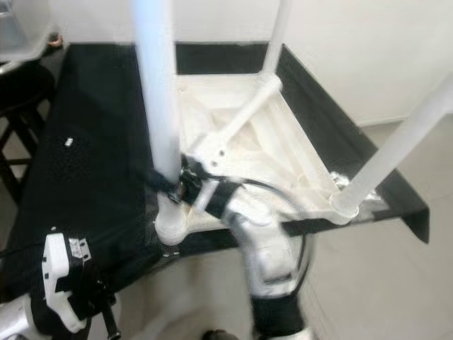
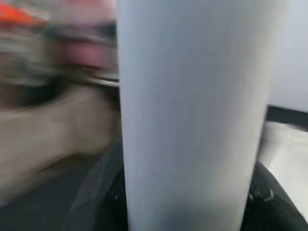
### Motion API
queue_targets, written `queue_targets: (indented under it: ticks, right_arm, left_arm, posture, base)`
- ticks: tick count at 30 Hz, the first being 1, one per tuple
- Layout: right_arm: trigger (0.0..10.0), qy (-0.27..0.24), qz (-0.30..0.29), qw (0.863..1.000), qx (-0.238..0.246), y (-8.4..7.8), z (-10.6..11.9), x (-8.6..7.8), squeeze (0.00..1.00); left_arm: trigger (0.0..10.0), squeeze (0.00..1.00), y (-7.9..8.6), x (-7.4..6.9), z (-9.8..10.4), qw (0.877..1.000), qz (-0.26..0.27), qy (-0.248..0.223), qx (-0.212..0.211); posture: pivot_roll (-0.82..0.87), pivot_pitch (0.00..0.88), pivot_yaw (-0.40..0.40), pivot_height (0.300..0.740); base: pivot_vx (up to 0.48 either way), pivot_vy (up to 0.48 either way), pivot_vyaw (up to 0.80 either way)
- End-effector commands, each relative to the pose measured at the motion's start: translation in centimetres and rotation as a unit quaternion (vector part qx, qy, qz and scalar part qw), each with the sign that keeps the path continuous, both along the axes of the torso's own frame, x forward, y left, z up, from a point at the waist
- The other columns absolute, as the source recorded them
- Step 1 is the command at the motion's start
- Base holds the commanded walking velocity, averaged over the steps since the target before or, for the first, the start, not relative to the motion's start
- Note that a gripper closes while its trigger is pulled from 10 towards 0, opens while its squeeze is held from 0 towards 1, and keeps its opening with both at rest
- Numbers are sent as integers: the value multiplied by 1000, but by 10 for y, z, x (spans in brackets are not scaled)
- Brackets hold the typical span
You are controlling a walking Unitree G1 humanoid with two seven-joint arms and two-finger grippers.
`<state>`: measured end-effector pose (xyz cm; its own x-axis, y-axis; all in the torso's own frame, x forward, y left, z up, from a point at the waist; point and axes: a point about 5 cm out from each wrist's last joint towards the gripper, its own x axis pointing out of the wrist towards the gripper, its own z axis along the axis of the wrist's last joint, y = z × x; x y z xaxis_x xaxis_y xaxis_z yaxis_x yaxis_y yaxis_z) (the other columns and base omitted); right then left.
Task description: Building children table
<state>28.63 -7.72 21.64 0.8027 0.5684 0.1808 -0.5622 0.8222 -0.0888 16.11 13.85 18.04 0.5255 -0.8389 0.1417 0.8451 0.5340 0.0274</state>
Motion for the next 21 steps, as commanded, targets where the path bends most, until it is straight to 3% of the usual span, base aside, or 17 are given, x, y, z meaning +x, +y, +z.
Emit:
queue_targets:
  ticks: [1,8,13,14,16,17,20,21]
  right_arm:
    - [0,117,-131,982,-74,-38,-49,8,0]
    - [0,101,-154,981,-64,-47,-31,21,0]
    - [0,97,-167,980,-58,-44,-25,24,0]
    - [10000,93,-162,981,-53,-41,-20,26,0]
    - [10000,88,-133,986,-39,-36,-13,28,0]
    - [10000,79,-89,993,-15,-33,-3,30,1000]
    - [10000,67,-40,997,10,-29,8,32,1000]
    - [10000,49,50,997,10,-27,20,29,1000]
  left_arm:
    - [10000,0,-1,0,-4,1000,-9,11,2]
    - [10000,0,-3,2,-3,1000,-12,7,1]
    - [10000,0,-1,2,-3,1000,-9,6,2]
    - [10000,0,-1,2,-3,1000,-9,6,2]
    - [10000,0,-1,2,-4,1000,-10,6,2]
    - [10000,0,-2,2,-4,1000,-11,6,2]
    - [10000,0,-2,2,-4,1000,-12,6,2]
    - [10000,0,-3,2,-4,1000,-12,6,2]
  posture:
    - [27,189,-79,740]
    - [40,181,-87,740]
    - [40,179,-86,740]
    - [40,179,-86,740]
    - [40,178,-83,740]
    - [42,178,-84,740]
    - [42,178,-84,740]
    - [47,177,-88,740]
  base:
    - [0,0,0]
    - [0,0,0]
    - [0,0,0]
    - [0,0,0]
    - [0,0,0]
    - [0,0,0]
    - [0,0,0]
    - [0,0,0]
